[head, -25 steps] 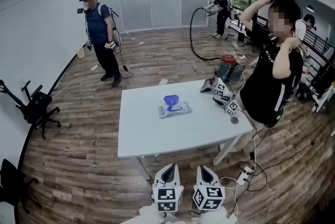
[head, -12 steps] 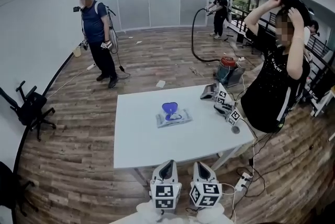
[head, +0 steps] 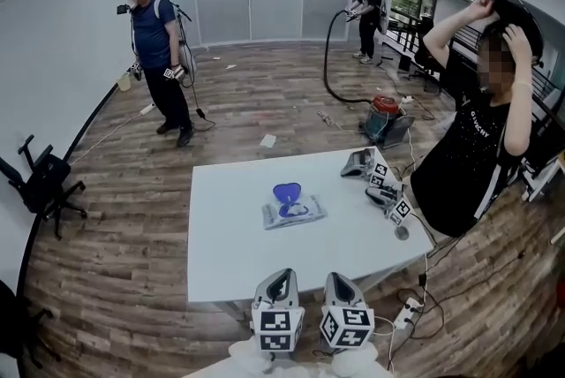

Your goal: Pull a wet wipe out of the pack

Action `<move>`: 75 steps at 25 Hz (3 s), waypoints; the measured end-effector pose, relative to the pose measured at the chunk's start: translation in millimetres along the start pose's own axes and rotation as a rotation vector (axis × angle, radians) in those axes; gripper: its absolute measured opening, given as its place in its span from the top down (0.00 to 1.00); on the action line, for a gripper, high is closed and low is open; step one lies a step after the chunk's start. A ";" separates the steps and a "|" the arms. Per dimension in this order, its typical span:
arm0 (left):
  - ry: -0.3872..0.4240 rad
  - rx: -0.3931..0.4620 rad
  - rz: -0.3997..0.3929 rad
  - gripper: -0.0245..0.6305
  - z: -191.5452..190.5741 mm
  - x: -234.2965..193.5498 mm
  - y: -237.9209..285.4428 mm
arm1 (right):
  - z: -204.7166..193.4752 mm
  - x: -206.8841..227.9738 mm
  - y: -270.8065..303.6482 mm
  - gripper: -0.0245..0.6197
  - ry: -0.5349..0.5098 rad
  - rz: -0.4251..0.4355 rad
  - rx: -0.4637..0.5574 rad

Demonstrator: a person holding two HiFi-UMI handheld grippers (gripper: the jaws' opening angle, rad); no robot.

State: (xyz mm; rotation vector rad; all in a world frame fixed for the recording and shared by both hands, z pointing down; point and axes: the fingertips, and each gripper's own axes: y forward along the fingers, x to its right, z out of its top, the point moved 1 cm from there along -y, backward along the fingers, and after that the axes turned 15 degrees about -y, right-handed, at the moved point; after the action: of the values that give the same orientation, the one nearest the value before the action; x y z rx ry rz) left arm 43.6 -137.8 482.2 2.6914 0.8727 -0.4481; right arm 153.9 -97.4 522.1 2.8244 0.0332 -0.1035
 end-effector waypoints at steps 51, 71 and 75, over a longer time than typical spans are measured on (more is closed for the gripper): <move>-0.054 -0.027 0.270 0.97 19.5 -98.3 98.2 | 13.1 -12.3 235.3 0.83 -0.006 0.303 -0.059; -0.061 -0.080 0.342 0.97 -10.6 -131.9 114.4 | -27.9 -7.3 296.8 0.74 0.020 0.317 -0.135; -0.087 -0.084 0.362 0.97 -13.9 -138.6 115.5 | -29.1 -7.4 304.2 0.72 0.016 0.320 -0.142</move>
State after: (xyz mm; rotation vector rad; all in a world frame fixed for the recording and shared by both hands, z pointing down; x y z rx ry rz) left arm 9.5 -294.9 565.3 2.6493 0.3591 -0.4297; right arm 158.9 -377.6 644.2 2.6488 -0.3906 -0.0056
